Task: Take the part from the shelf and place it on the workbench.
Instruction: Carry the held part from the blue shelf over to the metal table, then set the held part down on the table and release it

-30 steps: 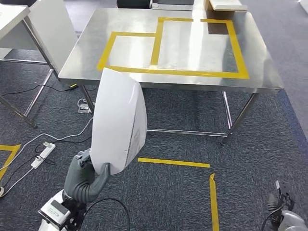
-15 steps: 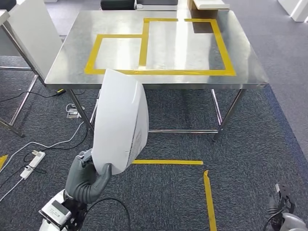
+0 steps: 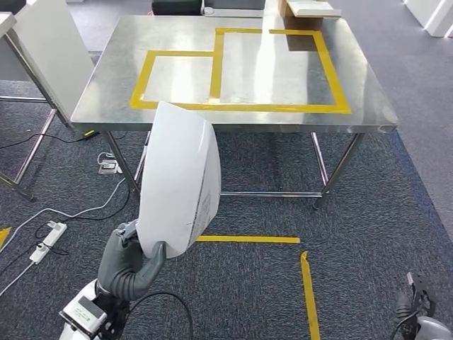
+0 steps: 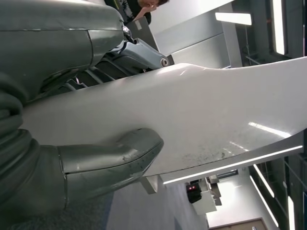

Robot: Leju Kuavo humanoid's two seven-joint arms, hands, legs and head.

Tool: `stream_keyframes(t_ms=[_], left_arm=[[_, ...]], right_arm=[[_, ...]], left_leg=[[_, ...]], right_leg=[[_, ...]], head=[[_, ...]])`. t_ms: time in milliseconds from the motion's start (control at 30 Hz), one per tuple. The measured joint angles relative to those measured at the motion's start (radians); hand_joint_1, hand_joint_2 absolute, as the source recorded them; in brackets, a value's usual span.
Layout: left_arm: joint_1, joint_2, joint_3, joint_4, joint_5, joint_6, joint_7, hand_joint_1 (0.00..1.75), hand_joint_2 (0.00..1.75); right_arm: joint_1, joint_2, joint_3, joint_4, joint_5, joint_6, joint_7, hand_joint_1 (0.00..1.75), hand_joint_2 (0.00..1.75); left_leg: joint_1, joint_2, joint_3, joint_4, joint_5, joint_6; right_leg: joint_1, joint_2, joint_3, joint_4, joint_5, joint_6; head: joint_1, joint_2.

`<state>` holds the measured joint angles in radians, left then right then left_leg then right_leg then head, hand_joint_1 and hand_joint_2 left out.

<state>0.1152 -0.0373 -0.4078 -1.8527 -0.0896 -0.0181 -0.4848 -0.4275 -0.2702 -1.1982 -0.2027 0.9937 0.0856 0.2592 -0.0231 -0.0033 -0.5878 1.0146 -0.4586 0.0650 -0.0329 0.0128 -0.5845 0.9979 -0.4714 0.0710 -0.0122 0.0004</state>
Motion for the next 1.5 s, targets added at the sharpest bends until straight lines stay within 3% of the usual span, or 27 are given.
stream_keyframes(t_ms=[67, 133, 167, 200, 233, 300, 367, 467, 533, 633, 700, 733, 767, 800, 867, 967, 1033, 1100, 1167, 1200, 1233, 1300, 1367, 1400, 1500], left_arm=[[-0.001, -0.004, -0.001, 0.000, 0.000, -0.001, 0.000, 1.75, 1.75], [-0.002, -0.006, -0.001, 0.000, 0.000, -0.002, 0.000, 1.75, 1.75], [-0.001, -0.007, -0.001, 0.001, 0.000, -0.003, 0.000, 1.75, 1.75], [-0.001, -0.007, -0.001, 0.001, 0.000, -0.004, 0.000, 1.75, 1.75], [-0.001, -0.007, -0.001, 0.001, 0.000, -0.004, 0.000, 1.75, 1.75], [-0.002, -0.008, -0.002, 0.001, 0.000, -0.005, 0.000, 1.75, 1.75], [-0.003, -0.009, -0.002, 0.001, 0.000, -0.005, 0.000, 1.75, 1.75], [-0.004, -0.009, -0.002, 0.001, 0.000, -0.005, 0.000, 1.75, 1.75], [-0.004, -0.009, -0.002, 0.001, 0.000, -0.006, 0.000, 1.75, 1.75], [-0.005, -0.009, -0.002, 0.002, 0.000, -0.006, 0.000, 1.75, 1.75], [-0.005, -0.009, -0.002, 0.003, 0.000, -0.006, 0.000, 1.75, 1.75], [-0.005, -0.009, -0.002, 0.003, 0.000, -0.006, 0.000, 1.75, 1.75], [-0.005, -0.008, -0.002, 0.004, 0.000, -0.006, 0.000, 1.75, 1.75], [-0.005, -0.009, -0.002, 0.004, 0.000, -0.005, 0.000, 1.75, 1.75], [-0.005, -0.009, -0.002, 0.004, 0.000, -0.005, 0.000, 1.75, 1.75], [-0.005, -0.007, -0.001, 0.003, 0.003, -0.002, 0.000, 1.75, 1.75], [-0.005, -0.006, 0.001, 0.003, 0.009, -0.001, 0.000, 1.75, 1.75], [-0.005, -0.007, 0.002, 0.003, 0.015, -0.001, 0.000, 1.75, 1.75], [-0.004, -0.006, 0.004, 0.003, 0.018, -0.002, 0.000, 1.75, 1.75], [-0.003, -0.006, 0.005, 0.003, 0.019, -0.002, 0.000, 1.75, 1.75], [-0.003, -0.006, 0.006, 0.003, 0.019, -0.003, 0.000, 1.75, 1.75], [-0.003, -0.006, 0.006, 0.003, 0.020, -0.003, 0.000, 1.75, 1.75], [-0.003, -0.006, 0.008, 0.003, 0.021, -0.003, 0.000, 1.75, 1.75], [-0.003, -0.006, 0.008, 0.003, 0.021, -0.004, 0.000, 1.75, 1.75], [-0.004, -0.006, 0.010, 0.003, 0.022, -0.007, 0.000, 1.75, 1.75]], right_arm=[[0.002, -0.004, 0.000, 0.000, 0.001, -0.002, 0.000, 0.00, 0.00], [0.005, -0.007, 0.000, 0.000, 0.002, -0.004, -0.001, 0.00, 0.00], [0.008, -0.008, 0.000, 0.000, 0.003, -0.005, -0.001, 0.00, 0.00], [0.011, -0.009, 0.000, 0.000, 0.004, -0.005, -0.001, 0.00, 0.00], [0.013, -0.010, 0.000, 0.000, 0.005, -0.006, -0.001, 0.00, 0.00], [0.013, -0.013, 0.000, -0.001, 0.008, -0.009, -0.001, 0.00, 0.00], [0.011, -0.015, 0.000, -0.001, 0.009, -0.010, -0.002, 0.00, 0.00], [0.014, -0.015, 0.000, -0.001, 0.009, -0.012, -0.002, 0.00, 0.00], [0.013, -0.016, 0.000, -0.001, 0.009, -0.012, -0.002, 0.00, 0.00], [0.012, -0.016, 0.000, -0.001, 0.010, -0.013, -0.002, 0.00, 0.00], [0.013, -0.016, 0.000, -0.001, 0.010, -0.013, -0.002, 0.00, 0.00], [0.013, -0.016, 0.000, -0.001, 0.010, -0.013, -0.002, 0.00, 0.00], [0.012, -0.016, 0.000, -0.001, 0.010, -0.013, -0.002, 0.00, 0.00], [0.012, -0.016, 0.000, -0.001, 0.010, -0.013, -0.002, 0.00, 0.00], [0.011, -0.016, 0.000, -0.001, 0.011, -0.013, -0.002, 0.00, 0.00], [0.009, -0.016, 0.000, 0.000, 0.016, -0.012, -0.002, 0.00, 0.00], [0.007, -0.015, 0.000, 0.000, 0.018, -0.012, -0.002, 0.00, 0.00], [0.003, -0.015, 0.000, 0.000, 0.019, -0.013, -0.002, 0.00, 0.00], [0.003, -0.014, 0.000, 0.001, 0.019, -0.013, -0.001, 0.00, 0.00], [0.005, -0.014, 0.000, 0.001, 0.019, -0.013, -0.001, 0.00, 0.00], [0.006, -0.013, 0.000, 0.001, 0.019, -0.013, -0.001, 0.00, 0.00], [0.004, -0.013, 0.000, 0.001, 0.019, -0.013, -0.001, 0.00, 0.00], [-0.001, -0.012, 0.000, 0.001, 0.019, -0.013, -0.001, 0.00, 0.00], [-0.002, -0.012, 0.000, 0.001, 0.020, -0.013, -0.001, 0.00, 0.00], [-0.003, -0.011, 0.000, 0.001, 0.020, -0.014, 0.000, 0.00, 0.00]], left_leg=[[0.005, 0.002, 0.005, -0.012, 0.008, 0.008], [0.004, 0.003, 0.003, -0.013, 0.009, 0.010], [0.004, 0.003, 0.002, -0.012, 0.009, 0.010], [0.004, 0.003, 0.002, -0.012, 0.009, 0.009], [0.005, 0.003, 0.002, -0.011, 0.008, 0.008], [0.006, 0.003, 0.003, -0.007, 0.004, 0.001], [0.004, 0.002, 0.000, 0.003, -0.001, -0.011], [0.002, 0.002, -0.003, 0.009, -0.004, -0.025], [0.006, 0.002, -0.012, 0.036, -0.025, -0.037], [0.013, 0.001, -0.083, 0.200, -0.111, -0.053], [0.015, 0.001, -0.122, 0.281, -0.132, -0.055], [0.015, 0.001, -0.118, 0.272, -0.114, -0.052], [0.014, 0.001, -0.099, 0.226, -0.082, -0.047], [0.013, 0.001, -0.069, 0.158, -0.045, -0.039], [0.008, 0.000, -0.018, 0.044, -0.004, -0.026], [0.003, -0.001, -0.005, 0.006, -0.003, -0.020], [0.007, 0.000, 0.000, -0.006, 0.004, -0.014], [0.010, 0.001, 0.004, -0.015, 0.009, -0.009], [0.010, 0.001, 0.002, -0.014, 0.009, -0.007], [0.010, 0.002, 0.002, -0.014, 0.009, -0.007], [0.010, 0.001, 0.002, -0.014, 0.009, -0.007], [0.012, 0.001, 0.003, -0.010, 0.007, -0.010], [0.008, 0.001, 0.000, -0.001, 0.001, -0.018], [0.006, 0.001, -0.002, 0.002, 0.000, -0.023], [0.006, 0.000, -0.004, 0.008, -0.003, -0.033]], right_leg=[[0.001, -0.004, -0.033, 0.066, -0.043, 0.000], [0.003, -0.006, -0.097, 0.203, -0.107, -0.001], [0.003, -0.006, -0.125, 0.260, -0.124, -0.001], [0.003, -0.007, -0.136, 0.282, -0.122, 0.000], [0.002, -0.008, -0.126, 0.261, -0.100, 0.000], [0.000, -0.014, -0.060, 0.128, -0.038, 0.001], [0.002, -0.016, -0.003, 0.026, -0.009, -0.004], [0.007, -0.012, 0.008, 0.011, -0.009, -0.022], [0.005, -0.012, 0.009, 0.011, -0.008, -0.034], [0.005, -0.012, 0.010, 0.011, -0.008, -0.044], [0.007, -0.012, 0.010, 0.011, -0.009, -0.046], [0.008, -0.011, 0.011, 0.011, -0.009, -0.047], [0.009, -0.010, 0.012, 0.011, -0.010, -0.047], [0.010, -0.009, 0.014, 0.011, -0.010, -0.047], [0.013, -0.007, 0.012, 0.011, -0.011, -0.043], [0.012, -0.007, 0.008, 0.007, -0.008, -0.029], [0.010, -0.009, 0.001, 0.020, -0.022, -0.020], [0.010, -0.010, -0.042, 0.107, -0.071, -0.014], [0.011, -0.010, -0.106, 0.241, -0.126, -0.010], [0.010, -0.010, -0.126, 0.280, -0.133, -0.007], [0.009, -0.011, -0.129, 0.281, -0.121, -0.005], [0.006, -0.014, -0.077, 0.171, -0.054, -0.002], [0.006, -0.015, -0.011, 0.046, -0.013, -0.005], [0.007, -0.014, 0.005, 0.017, -0.008, -0.009], [0.007, -0.012, 0.009, 0.011, -0.010, -0.027]], head=[[0.003, 0.000], [0.004, 0.000], [0.005, 0.000], [0.005, 0.000], [0.005, 0.000], [0.005, 0.000], [0.005, 0.000], [0.004, 0.000], [0.002, 0.000], [0.000, 0.000], [0.000, 0.000], [0.000, 0.000], [0.000, 0.000], [0.000, 0.000], [0.000, 0.000], [0.001, 0.000], [0.001, 0.000], [0.004, 0.000], [0.005, 0.000], [0.005, 0.000], [0.006, 0.000], [0.005, 0.000], [0.006, 0.000], [0.006, 0.000], [0.006, 0.000]])
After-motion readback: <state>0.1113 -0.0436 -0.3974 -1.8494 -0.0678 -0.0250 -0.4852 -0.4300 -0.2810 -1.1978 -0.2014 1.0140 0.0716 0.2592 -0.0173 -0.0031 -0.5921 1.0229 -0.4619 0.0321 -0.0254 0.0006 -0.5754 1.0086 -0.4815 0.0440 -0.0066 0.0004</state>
